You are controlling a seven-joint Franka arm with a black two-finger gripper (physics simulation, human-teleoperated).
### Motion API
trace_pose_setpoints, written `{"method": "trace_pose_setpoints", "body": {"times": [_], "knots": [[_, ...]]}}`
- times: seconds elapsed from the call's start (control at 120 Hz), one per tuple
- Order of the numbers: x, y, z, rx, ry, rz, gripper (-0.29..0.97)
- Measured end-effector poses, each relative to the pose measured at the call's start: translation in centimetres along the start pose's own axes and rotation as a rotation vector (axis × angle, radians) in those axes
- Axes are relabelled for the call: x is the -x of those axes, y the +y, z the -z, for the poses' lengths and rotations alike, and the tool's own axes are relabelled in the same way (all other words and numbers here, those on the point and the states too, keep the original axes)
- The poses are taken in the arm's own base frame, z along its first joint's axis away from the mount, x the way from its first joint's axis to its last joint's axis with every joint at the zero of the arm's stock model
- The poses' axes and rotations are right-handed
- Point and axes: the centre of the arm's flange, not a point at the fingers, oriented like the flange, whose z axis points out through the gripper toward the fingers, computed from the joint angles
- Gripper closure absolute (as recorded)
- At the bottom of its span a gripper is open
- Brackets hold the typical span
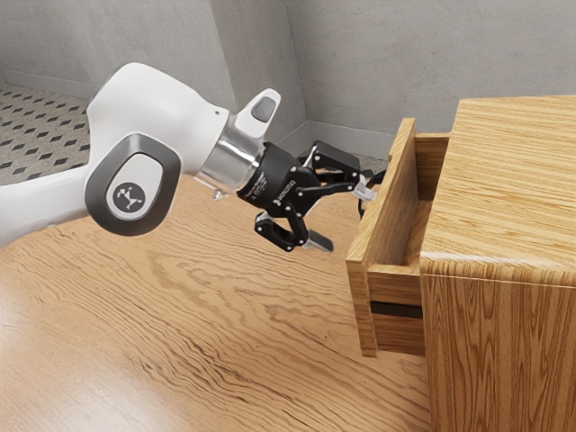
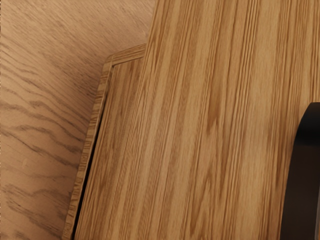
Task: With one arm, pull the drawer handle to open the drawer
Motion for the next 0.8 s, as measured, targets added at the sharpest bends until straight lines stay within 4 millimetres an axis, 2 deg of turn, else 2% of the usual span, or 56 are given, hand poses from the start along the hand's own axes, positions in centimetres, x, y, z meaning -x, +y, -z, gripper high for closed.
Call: {"method": "trace_pose_setpoints", "body": {"times": [0.5,0.8], "knots": [[0.4,-0.9,0.1,-0.016,-0.004,0.003,0.02],[0.4,-1.4,1.4,-0.015,0.007,0.003,0.01]]}}
